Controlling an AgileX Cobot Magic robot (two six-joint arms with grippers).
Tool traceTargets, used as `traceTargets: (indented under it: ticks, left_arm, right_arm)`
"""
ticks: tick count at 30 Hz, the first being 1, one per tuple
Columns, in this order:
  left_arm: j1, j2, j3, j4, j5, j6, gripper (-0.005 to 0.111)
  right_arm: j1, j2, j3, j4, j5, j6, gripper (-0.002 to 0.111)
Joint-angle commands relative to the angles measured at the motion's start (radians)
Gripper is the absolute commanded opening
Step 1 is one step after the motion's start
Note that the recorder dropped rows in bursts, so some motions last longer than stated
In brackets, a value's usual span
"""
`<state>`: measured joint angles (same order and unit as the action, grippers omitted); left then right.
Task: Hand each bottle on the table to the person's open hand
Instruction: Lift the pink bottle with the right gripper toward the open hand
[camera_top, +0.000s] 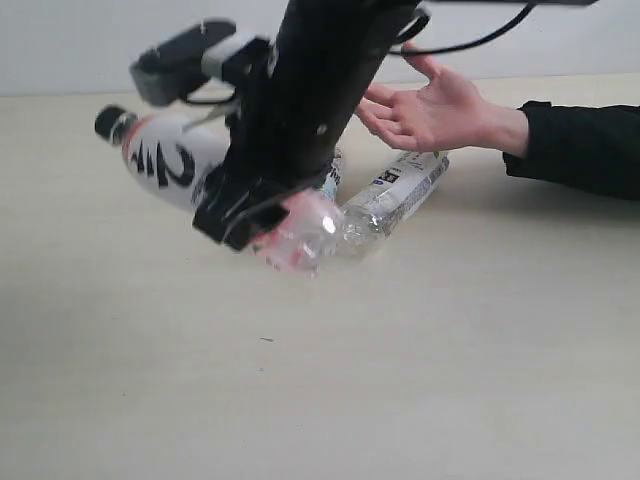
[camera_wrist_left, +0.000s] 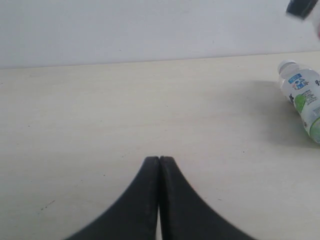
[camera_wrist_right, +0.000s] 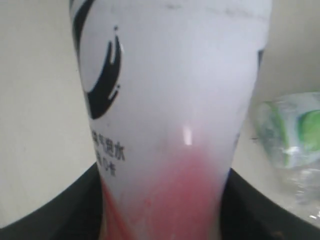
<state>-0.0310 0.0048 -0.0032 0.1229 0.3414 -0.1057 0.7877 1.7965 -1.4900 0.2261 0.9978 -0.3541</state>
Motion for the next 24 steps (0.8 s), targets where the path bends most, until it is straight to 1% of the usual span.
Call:
traceTargets:
  ticks: [1, 3, 5, 7, 9, 13, 18, 24]
  left_arm:
    - [-0.001, -0.005, 0.003, 0.003, -0.007, -0.003, 0.003]
    - [-0.001, -0.005, 0.003, 0.003, -0.007, -0.003, 0.003]
    - [-0.001, -0.005, 0.003, 0.003, -0.007, -0.003, 0.003]
    - [-0.001, -0.005, 0.003, 0.003, -0.007, -0.003, 0.003]
    - [-0.001, -0.005, 0.003, 0.003, -0.007, -0.003, 0.003]
    - [-0.001, -0.005, 0.003, 0.003, -0.007, -0.003, 0.003]
    - [-0.001, -0.005, 0.003, 0.003, -0.007, -0.003, 0.003]
    - [-0.001, -0.005, 0.003, 0.003, -0.007, -0.003, 0.003]
  right_arm:
    - [-0.147, -0.144, -0.004, -0.094, -0.019, 0.114, 0.0]
    - [-0.262, -0.157, -0.01, -0.089, -0.028, 0.138, 0.0]
    - [-0.356, -0.125, -0.031, -0.089, -0.028, 0.165, 0.0]
    - [-0.426, -0.073, -0.076, -0.087, 0.005, 0.181, 0.0]
    - [-0.472, 0.004, -0.15, -0.087, 0.09, 0.195, 0.0]
    - [-0.496, 0.112, -0.261, -0.092, 0.184, 0.224, 0.0]
    - [-0.496, 0.213, -0.362, -0.095, 0.188, 0.251, 0.0]
    - [-0.496, 0.308, -0.419, -0.097, 0.223, 0.254, 0.0]
